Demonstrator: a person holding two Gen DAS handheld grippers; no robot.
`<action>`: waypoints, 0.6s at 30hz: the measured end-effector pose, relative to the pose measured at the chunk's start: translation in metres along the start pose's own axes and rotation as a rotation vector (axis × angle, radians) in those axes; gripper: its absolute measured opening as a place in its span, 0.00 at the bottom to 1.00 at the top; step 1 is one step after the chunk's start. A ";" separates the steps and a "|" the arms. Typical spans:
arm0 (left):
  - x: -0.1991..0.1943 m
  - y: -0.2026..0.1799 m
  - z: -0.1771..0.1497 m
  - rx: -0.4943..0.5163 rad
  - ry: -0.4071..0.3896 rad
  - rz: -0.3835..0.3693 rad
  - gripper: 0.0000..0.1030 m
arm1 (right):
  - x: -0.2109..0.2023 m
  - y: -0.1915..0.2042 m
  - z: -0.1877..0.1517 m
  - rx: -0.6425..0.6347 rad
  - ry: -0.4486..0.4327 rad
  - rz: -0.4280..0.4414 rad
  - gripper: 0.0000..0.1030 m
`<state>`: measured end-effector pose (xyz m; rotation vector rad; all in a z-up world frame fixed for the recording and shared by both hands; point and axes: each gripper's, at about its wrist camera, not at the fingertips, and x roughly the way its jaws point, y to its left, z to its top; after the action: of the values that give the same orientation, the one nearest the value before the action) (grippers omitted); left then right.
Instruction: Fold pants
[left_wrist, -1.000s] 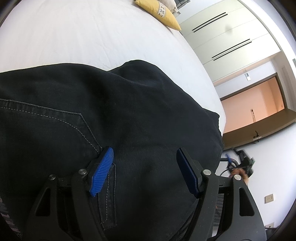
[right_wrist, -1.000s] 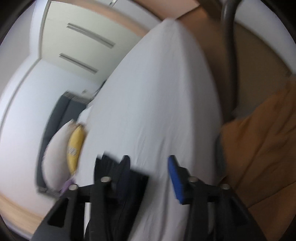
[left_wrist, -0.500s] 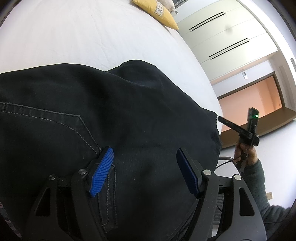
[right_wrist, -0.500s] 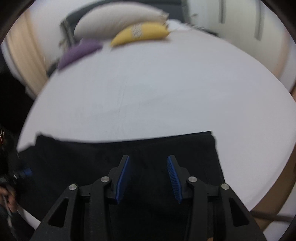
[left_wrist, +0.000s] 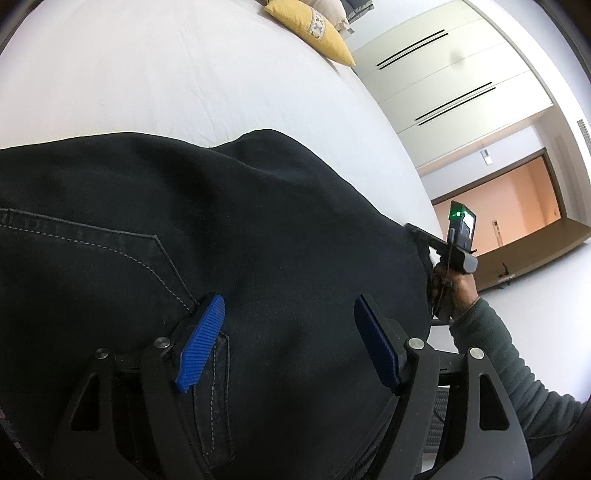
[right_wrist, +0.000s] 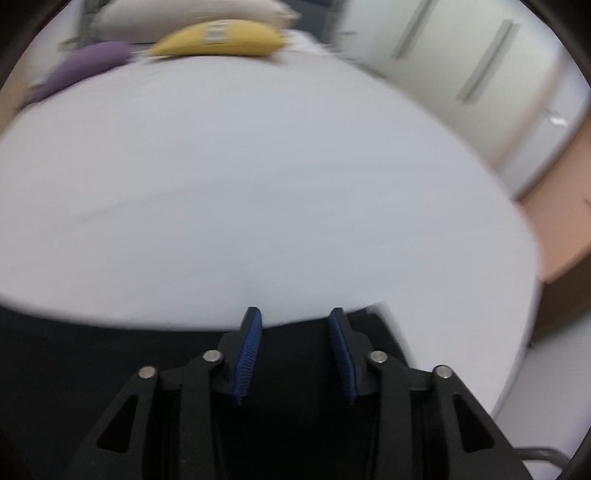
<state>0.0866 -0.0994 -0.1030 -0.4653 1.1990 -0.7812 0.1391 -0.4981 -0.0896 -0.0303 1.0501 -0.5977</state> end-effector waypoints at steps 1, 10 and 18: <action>-0.002 0.001 -0.001 -0.002 -0.002 -0.003 0.70 | -0.004 -0.007 0.002 0.040 -0.009 -0.033 0.00; -0.005 0.004 -0.003 -0.005 -0.020 -0.006 0.70 | -0.093 -0.017 -0.023 0.205 -0.049 0.526 0.38; -0.011 0.004 -0.003 -0.010 -0.018 -0.015 0.70 | -0.036 0.027 -0.049 0.192 0.116 0.758 0.12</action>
<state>0.0837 -0.0883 -0.1000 -0.4885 1.1843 -0.7826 0.0988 -0.4457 -0.0943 0.5542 1.0181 -0.0048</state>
